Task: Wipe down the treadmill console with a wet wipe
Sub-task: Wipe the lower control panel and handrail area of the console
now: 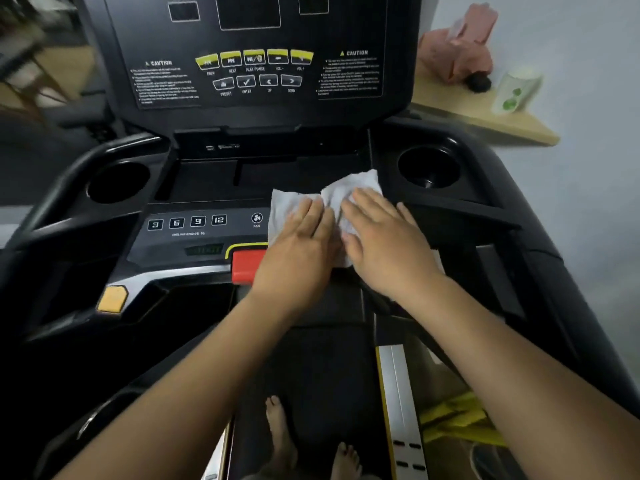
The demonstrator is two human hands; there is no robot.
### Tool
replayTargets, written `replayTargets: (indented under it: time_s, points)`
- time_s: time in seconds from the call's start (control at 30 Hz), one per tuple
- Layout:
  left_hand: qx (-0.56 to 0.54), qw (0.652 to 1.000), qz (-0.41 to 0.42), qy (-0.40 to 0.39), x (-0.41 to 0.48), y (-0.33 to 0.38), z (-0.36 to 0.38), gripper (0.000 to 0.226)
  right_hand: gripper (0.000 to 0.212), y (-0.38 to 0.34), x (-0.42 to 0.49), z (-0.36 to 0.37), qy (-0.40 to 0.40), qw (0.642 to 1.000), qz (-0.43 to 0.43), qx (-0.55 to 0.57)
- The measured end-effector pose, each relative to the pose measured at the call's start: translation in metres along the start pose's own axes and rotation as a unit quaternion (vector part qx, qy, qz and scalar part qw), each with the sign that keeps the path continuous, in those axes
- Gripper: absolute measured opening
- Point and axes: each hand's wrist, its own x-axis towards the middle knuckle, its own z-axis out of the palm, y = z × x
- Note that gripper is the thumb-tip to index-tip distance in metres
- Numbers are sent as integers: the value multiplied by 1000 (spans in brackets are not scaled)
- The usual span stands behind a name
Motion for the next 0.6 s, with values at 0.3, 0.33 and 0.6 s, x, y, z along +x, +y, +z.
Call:
replayTargets:
  time_s: [0.3, 0.33, 0.6]
  points:
    - [-57, 998, -39, 7, -40, 30, -2, 61, 43, 4, -59, 2, 82, 996, -24, 21]
    - [-47, 998, -41, -14, -33, 27, 0, 67, 48, -1, -48, -1, 50, 998, -32, 23]
    - [17, 996, 9, -82, -35, 19, 2, 81, 79, 1, -50, 17, -52, 994, -33, -93]
